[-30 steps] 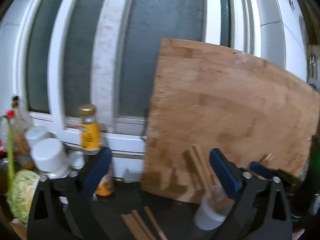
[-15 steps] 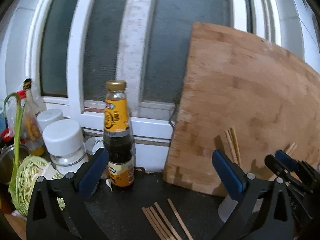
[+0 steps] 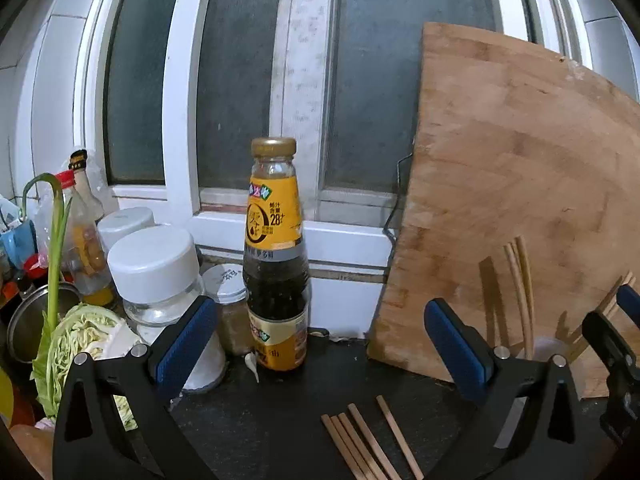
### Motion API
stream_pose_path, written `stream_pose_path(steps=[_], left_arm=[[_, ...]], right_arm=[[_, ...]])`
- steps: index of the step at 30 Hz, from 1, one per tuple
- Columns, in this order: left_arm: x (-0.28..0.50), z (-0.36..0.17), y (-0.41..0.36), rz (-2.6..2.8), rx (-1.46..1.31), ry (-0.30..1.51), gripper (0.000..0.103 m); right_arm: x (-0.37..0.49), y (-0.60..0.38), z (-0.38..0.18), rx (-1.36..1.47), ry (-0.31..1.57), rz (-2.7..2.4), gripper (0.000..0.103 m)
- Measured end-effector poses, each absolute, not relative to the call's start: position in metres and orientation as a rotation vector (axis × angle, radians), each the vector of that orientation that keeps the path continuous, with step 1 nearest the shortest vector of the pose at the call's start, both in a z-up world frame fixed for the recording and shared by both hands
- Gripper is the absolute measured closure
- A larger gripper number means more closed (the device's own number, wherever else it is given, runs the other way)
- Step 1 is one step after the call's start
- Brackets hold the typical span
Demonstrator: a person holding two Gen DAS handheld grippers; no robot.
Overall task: Organize utensils
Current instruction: 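Withdraw the right gripper from the cup and move it to the chopsticks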
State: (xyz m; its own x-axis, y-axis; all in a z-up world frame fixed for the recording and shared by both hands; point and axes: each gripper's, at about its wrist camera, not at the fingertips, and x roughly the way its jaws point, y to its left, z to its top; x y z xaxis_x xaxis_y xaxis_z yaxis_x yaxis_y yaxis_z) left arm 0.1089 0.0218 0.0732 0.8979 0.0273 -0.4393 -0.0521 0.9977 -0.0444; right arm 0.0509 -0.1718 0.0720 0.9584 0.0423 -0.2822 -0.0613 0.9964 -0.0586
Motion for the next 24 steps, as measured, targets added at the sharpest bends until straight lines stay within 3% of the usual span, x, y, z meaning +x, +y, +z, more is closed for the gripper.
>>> stream_pose_path(steps=[2,10,21,24], left_arm=[[0.113,0.071,0.025,0.013,-0.074,0.494,0.0],[0.14,0.05,0.03,0.031,-0.063,0.712,0.0],[0.153,0.029,0.035,0.095,-0.045,0.86,0.0],[0.164,0.015,0.038,0.061,-0.093,0.959,0.011]], right_arm=[[0.05,-0.169,0.071,-0.079,0.284,0.059,0.017],[0.058,-0.162,0.058,-0.06,0.349,0.104,0.016],[0.065,-0.154,0.045,-0.051,0.401,0.117,0.015],[0.068,-0.152,0.044,-0.057,0.409,0.12,0.015]])
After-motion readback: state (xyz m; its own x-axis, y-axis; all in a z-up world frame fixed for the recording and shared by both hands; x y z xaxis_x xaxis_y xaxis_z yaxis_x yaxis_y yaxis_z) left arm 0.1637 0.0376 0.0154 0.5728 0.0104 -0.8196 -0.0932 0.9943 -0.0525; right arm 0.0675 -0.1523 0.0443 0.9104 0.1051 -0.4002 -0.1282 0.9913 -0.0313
